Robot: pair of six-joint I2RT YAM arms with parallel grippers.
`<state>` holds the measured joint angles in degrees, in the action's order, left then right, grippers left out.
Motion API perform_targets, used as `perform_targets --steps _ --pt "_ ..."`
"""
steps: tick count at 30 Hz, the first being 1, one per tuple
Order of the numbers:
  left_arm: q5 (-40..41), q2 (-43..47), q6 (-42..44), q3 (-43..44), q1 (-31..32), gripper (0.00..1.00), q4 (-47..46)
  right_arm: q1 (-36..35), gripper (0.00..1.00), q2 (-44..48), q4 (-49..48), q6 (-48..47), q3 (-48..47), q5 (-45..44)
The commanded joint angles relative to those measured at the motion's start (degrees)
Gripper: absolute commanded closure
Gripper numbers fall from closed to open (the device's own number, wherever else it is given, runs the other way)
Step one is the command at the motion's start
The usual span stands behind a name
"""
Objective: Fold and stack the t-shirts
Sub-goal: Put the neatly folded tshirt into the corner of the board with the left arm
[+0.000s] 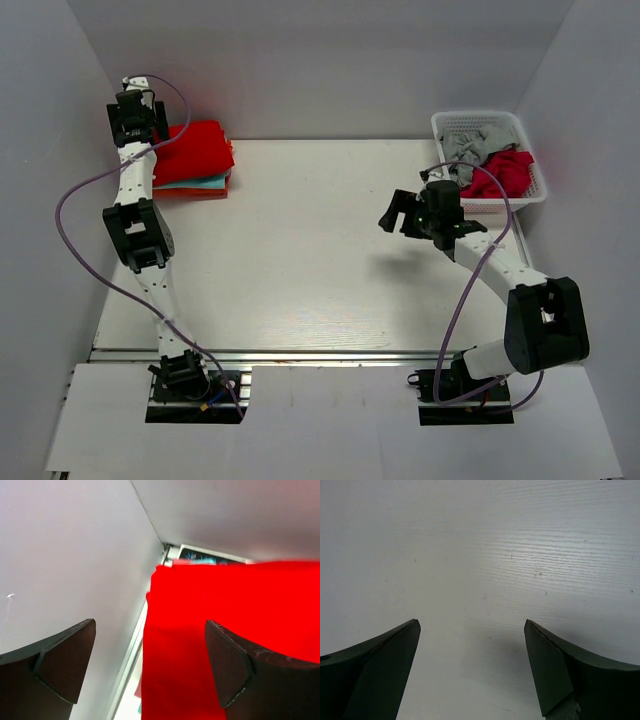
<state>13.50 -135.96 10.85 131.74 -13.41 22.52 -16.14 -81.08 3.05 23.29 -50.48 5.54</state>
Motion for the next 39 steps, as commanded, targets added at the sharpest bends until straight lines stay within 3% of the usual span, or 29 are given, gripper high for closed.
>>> perform_targets --steps 1,6,10,13,15,18,20,23,28,30,34,39 --pt "1.72 4.82 -5.40 0.28 0.05 0.00 -2.84 -0.12 0.10 0.31 -0.85 -1.05 -1.82 1.58" --pt "-6.44 10.44 -6.71 -7.27 0.58 0.00 -3.36 -0.12 0.10 1.18 -1.47 -1.75 -1.38 2.46" --pt "-14.09 14.14 -9.88 -9.21 1.10 0.00 1.45 -0.12 0.10 3.03 -2.34 -2.45 -0.15 2.63" --pt "-20.87 19.49 -12.69 -14.83 2.24 0.00 2.44 0.14 0.10 5.49 -4.09 -2.63 1.87 1.84" --pt "-23.68 25.88 -14.79 -23.52 4.17 0.00 -0.53 0.06 0.10 7.50 -4.97 -2.63 3.80 1.40" --pt "-20.55 33.10 -18.73 -37.83 8.74 0.00 -5.02 0.15 0.10 9.27 -5.51 -2.98 6.43 0.96" --pt "-17.99 42.24 -20.69 -51.93 11.11 0.00 -12.01 0.14 0.10 11.38 -5.77 -2.90 7.85 0.44" --pt "-17.45 53.12 -23.59 -65.94 16.47 0.00 -17.67 0.23 0.10 14.45 -5.42 -2.81 10.66 -0.96" --pt "-8.68 61.42 -27.28 -77.92 28.95 0.00 -15.32 0.06 0.10 22.00 -5.51 -2.46 16.89 -4.30" --pt "-8.66 64.75 -27.81 -81.54 33.59 0.00 -16.53 0.23 0.10 25.16 -6.03 -2.80 20.39 -4.57" --pt "-5.95 69.67 -28.34 -89.80 39.32 0.00 -20.06 0.06 0.10 29.13 -7.62 -1.05 24.55 -5.10" --pt "-1.81 70.92 -28.34 -91.23 43.11 0.00 -20.06 0.23 0.10 33.35 -8.76 0.00 27.18 -4.84"
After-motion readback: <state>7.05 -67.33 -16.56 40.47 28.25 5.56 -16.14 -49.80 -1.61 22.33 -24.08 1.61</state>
